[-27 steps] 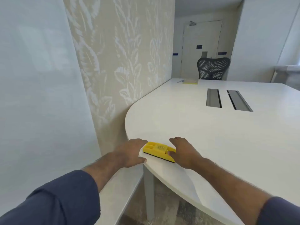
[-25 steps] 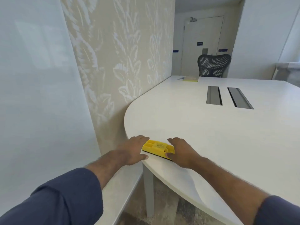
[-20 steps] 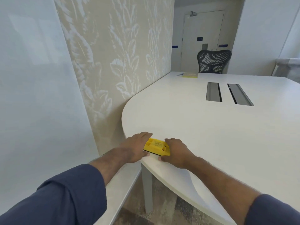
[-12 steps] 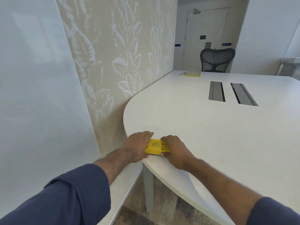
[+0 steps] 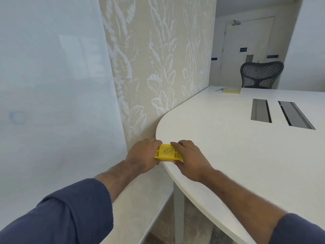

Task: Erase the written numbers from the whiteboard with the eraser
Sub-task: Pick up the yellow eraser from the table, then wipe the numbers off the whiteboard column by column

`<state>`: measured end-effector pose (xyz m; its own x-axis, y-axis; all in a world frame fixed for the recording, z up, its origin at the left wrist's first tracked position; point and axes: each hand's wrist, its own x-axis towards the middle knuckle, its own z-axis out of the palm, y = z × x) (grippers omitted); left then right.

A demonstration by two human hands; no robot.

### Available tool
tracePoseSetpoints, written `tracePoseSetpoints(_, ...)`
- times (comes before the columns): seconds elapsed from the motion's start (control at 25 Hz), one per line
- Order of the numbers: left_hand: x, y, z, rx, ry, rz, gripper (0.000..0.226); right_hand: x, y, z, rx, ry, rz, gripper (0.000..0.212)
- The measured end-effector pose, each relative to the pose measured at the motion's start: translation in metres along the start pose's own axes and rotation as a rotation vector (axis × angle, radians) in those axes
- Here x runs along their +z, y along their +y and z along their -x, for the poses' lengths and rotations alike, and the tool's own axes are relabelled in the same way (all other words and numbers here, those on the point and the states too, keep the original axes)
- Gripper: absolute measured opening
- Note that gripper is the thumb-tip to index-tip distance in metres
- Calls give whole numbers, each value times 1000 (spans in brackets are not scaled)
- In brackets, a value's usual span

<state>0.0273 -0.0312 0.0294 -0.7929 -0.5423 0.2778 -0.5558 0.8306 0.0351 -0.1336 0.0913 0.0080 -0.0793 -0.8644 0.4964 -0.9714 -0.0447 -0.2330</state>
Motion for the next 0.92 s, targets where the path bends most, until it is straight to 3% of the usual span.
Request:
tracePoseSetpoints(0.44,-93,-74,69,-118,255,-264,61,1,-105,-87,-262,125,-56,66)
tracePoseSetpoints(0.92,-190,-130,185,-407,432,-509,62,-3,-248,-155,-636,267,-260,60)
